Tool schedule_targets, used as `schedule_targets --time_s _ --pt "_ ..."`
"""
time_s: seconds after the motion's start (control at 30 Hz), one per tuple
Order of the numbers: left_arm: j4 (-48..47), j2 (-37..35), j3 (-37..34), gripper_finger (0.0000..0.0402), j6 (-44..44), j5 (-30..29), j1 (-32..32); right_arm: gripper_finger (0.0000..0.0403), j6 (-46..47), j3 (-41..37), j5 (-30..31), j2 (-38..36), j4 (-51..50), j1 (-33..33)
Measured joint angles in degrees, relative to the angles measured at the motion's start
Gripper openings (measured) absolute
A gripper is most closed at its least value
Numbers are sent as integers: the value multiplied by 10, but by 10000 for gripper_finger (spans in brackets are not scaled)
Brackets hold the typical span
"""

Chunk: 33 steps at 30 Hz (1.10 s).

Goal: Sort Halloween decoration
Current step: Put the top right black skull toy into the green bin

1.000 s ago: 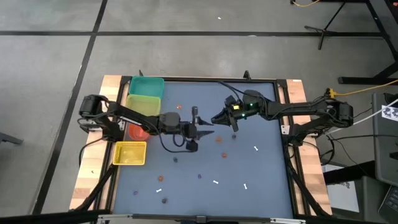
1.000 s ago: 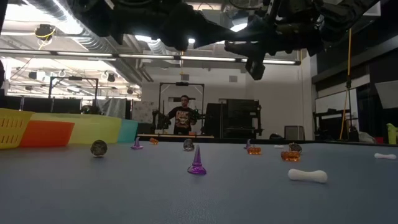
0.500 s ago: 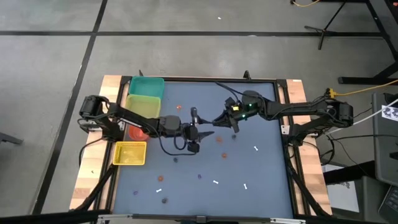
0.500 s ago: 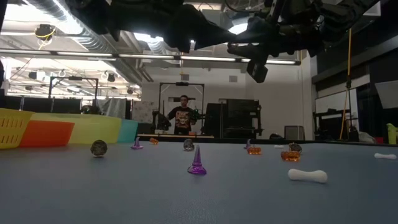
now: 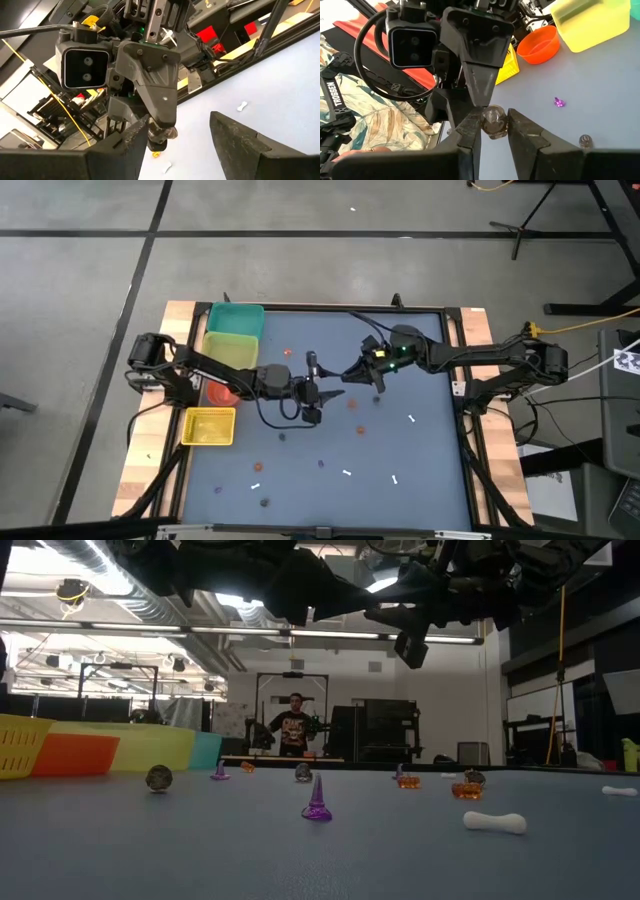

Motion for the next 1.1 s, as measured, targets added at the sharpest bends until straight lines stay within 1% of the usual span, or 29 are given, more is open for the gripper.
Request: schedule_targets --time_s 0.27,0.4,0.47,0.7,1.0,1.1 --pt "2 0 0 196 0 8 17 76 -4 0 0 0 2 0" --pt "2 0 0 196 -1 44 26 76 -4 0 0 0 2 0" --pt "2 0 0 196 -1 52 27 76 -4 0 0 0 3 0" --pt "2 0 0 196 -1 47 31 76 -4 0 0 0 31 0" --pt "9 0 0 196 0 47 31 76 -4 0 0 0 31 0" --pt "17 0 0 196 0 47 31 76 -4 0 10 0 29 0"
